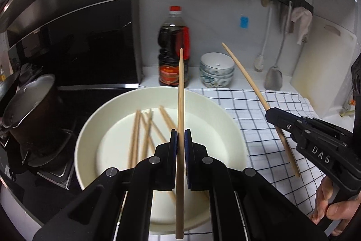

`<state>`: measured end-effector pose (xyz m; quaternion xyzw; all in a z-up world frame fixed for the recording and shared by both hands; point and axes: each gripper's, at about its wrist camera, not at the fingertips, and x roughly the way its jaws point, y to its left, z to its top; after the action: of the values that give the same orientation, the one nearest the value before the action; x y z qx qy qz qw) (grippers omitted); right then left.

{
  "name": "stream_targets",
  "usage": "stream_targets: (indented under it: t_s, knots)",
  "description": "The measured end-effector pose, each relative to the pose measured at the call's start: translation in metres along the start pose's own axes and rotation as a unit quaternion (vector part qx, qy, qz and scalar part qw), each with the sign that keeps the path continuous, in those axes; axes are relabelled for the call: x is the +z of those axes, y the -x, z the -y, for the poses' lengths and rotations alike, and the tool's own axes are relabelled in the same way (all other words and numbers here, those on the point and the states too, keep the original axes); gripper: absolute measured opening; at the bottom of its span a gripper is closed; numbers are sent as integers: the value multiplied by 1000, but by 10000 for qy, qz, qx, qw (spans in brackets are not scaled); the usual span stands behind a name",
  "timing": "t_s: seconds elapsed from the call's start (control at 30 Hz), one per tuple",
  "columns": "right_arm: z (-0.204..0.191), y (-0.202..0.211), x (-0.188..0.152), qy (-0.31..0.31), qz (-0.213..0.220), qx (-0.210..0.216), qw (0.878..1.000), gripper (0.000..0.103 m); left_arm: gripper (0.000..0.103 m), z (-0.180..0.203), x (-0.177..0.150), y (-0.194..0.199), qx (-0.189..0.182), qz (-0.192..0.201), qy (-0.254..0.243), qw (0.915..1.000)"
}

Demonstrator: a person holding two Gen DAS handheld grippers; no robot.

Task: Organize utensils
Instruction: 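Lift both chopsticks and carry them over the basin, then lower and open the right tool in the basin while the left tool releases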

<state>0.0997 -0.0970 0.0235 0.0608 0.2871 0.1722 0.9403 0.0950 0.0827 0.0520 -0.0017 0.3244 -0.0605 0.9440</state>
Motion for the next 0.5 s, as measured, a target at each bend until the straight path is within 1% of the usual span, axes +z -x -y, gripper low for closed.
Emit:
stream_targets:
  t_s: [0.07, 0.2, 0.4, 0.5]
  knots:
    - [-13, -9, 3, 26, -55, 65, 10000, 7, 7, -16, 1, -4, 43, -36, 126, 9999]
    - [-35, -35, 4, 48, -311, 213, 9993, 7, 7, -44, -1, -15, 60, -194, 376, 9991]
    - [-57, -63, -3, 98, -637, 282, 9975, 7, 7, -61, -7, -34, 70, -407, 486, 9980]
    - [-63, -74, -7, 133, -778, 237, 9966, 6, 7, -66, -11, -43, 48, -547, 536, 9971]
